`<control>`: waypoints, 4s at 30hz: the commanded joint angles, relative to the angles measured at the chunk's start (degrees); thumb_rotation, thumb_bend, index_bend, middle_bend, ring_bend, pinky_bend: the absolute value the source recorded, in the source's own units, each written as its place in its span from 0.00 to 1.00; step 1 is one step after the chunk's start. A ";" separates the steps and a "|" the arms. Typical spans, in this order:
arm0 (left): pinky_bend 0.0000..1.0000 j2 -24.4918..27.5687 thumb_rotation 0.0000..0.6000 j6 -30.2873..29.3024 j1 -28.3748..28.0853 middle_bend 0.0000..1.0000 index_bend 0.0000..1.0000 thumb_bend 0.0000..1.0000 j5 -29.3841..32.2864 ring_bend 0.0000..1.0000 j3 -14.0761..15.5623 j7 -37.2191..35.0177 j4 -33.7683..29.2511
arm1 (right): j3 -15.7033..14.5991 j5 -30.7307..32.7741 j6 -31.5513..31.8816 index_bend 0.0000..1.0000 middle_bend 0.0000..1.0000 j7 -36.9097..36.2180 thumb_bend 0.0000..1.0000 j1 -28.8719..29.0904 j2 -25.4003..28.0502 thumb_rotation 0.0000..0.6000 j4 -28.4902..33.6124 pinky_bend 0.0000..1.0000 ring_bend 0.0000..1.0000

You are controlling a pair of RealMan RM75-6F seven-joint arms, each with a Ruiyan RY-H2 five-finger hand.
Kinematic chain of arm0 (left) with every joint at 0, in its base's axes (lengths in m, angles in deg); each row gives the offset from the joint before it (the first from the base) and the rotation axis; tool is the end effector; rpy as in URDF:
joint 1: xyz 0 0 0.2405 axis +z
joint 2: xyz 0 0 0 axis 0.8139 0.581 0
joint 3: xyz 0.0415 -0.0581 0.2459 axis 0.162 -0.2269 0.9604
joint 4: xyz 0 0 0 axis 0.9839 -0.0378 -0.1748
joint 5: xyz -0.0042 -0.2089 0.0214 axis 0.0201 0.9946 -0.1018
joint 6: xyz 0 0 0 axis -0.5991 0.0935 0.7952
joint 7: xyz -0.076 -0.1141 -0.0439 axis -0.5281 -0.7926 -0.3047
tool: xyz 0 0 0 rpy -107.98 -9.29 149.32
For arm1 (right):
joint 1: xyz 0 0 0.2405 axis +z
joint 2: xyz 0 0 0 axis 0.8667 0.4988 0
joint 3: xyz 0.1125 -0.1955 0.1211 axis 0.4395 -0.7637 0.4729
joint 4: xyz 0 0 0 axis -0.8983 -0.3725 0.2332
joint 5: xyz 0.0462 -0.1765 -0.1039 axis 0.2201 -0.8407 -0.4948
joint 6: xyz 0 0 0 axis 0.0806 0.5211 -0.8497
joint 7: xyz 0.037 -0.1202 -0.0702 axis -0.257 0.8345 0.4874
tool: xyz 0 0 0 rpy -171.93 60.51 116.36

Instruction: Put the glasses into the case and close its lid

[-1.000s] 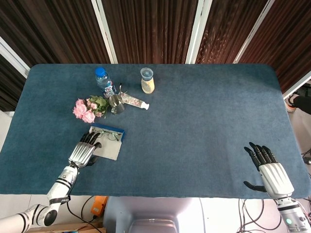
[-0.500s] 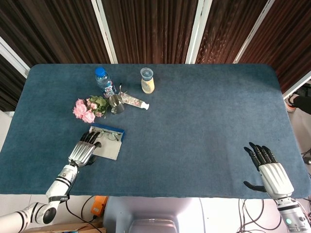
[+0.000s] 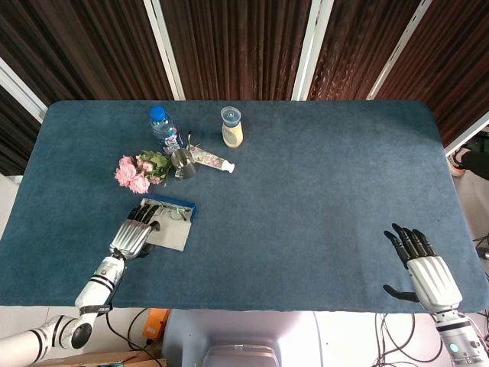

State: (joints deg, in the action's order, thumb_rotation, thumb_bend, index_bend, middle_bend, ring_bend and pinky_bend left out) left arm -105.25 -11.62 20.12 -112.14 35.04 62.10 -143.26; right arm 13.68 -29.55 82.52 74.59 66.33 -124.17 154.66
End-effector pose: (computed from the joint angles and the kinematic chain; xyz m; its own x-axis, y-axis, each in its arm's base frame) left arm -0.2535 0.3225 -0.0181 0.6228 0.3253 0.7115 0.7809 -0.3130 -0.5405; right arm -0.2980 -0.1686 0.1377 0.4396 -0.1478 0.8859 -0.8962 -0.1369 0.4219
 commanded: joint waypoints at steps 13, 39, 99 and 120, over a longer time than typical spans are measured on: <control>0.14 -1.94 1.00 -1.77 -0.23 0.09 0.47 0.28 -4.89 0.02 -0.56 -9.80 3.55 | 0.07 0.06 0.11 0.00 0.00 -0.29 0.25 -0.03 0.05 1.00 0.02 0.00 0.00; 0.14 -9.33 1.00 -7.19 -1.38 0.12 0.45 0.32 -5.17 0.04 -5.12 -13.22 14.17 | 0.09 0.17 -0.13 0.00 0.00 -0.94 0.25 0.09 0.42 1.00 0.18 0.00 0.00; 0.14 -4.30 1.00 -4.90 -2.78 0.20 0.71 0.71 -1.00 0.07 -6.72 -16.75 -1.04 | 0.03 0.24 -0.46 0.00 0.00 -1.69 0.25 0.19 0.97 1.00 0.44 0.00 0.00; 0.15 -9.43 1.00 -2.70 -5.30 0.19 0.43 0.54 2.32 0.08 -9.18 -16.44 8.77 | 0.22 0.58 -0.52 0.00 0.00 -2.10 0.25 0.24 1.23 1.00 0.51 0.00 0.00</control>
State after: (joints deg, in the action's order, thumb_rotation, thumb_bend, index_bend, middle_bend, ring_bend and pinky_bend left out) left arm -114.26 -14.21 14.93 -109.90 25.99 45.67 -135.12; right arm 13.90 -28.97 82.01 72.48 66.57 -122.94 155.17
